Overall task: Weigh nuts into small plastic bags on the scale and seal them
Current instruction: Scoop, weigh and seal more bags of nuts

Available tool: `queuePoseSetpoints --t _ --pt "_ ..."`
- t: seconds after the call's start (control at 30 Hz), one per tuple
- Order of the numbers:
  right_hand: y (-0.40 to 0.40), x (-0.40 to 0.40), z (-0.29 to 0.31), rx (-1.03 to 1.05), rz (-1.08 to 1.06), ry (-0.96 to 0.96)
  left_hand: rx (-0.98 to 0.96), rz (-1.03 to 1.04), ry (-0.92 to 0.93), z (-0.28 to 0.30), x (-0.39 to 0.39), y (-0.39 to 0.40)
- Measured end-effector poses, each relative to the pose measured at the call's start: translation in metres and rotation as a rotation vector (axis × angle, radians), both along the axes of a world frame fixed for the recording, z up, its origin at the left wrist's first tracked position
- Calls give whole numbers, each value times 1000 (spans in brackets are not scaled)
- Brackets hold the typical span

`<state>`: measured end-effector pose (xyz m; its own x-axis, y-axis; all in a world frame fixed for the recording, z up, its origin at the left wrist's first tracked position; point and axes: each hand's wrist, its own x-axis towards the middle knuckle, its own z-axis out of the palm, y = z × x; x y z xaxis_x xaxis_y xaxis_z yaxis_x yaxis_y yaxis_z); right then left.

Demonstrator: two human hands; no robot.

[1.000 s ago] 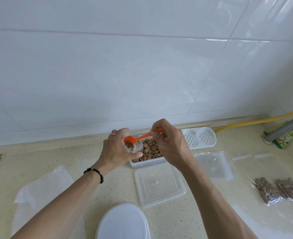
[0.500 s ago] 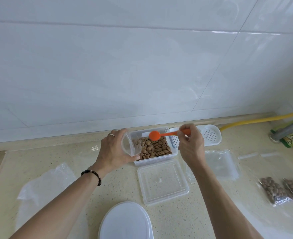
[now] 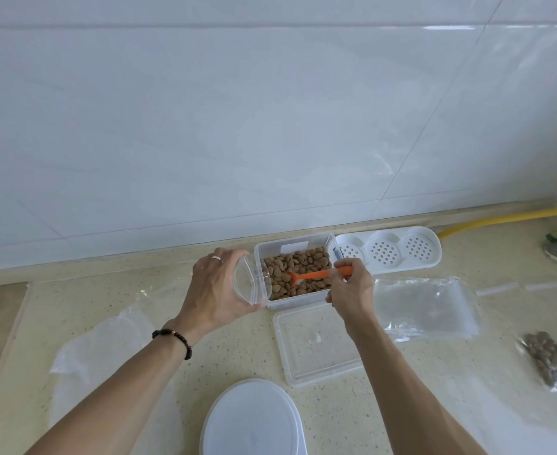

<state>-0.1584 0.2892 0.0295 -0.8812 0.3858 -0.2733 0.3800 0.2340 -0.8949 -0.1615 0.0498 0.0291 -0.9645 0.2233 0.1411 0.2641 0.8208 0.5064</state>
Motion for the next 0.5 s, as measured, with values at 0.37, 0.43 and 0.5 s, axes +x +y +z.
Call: queuePoseSetpoints --t 0.37,0.43,0.5 --pt "26 3 17 -223 -228 3 -72 54 -78 0 -14 12" --pt "29 3 28 -254 -228 36 -121 65 -82 3 -18 19" --pt "31 2 41 -265 -200 76 -160 72 -96 6 -22 24"
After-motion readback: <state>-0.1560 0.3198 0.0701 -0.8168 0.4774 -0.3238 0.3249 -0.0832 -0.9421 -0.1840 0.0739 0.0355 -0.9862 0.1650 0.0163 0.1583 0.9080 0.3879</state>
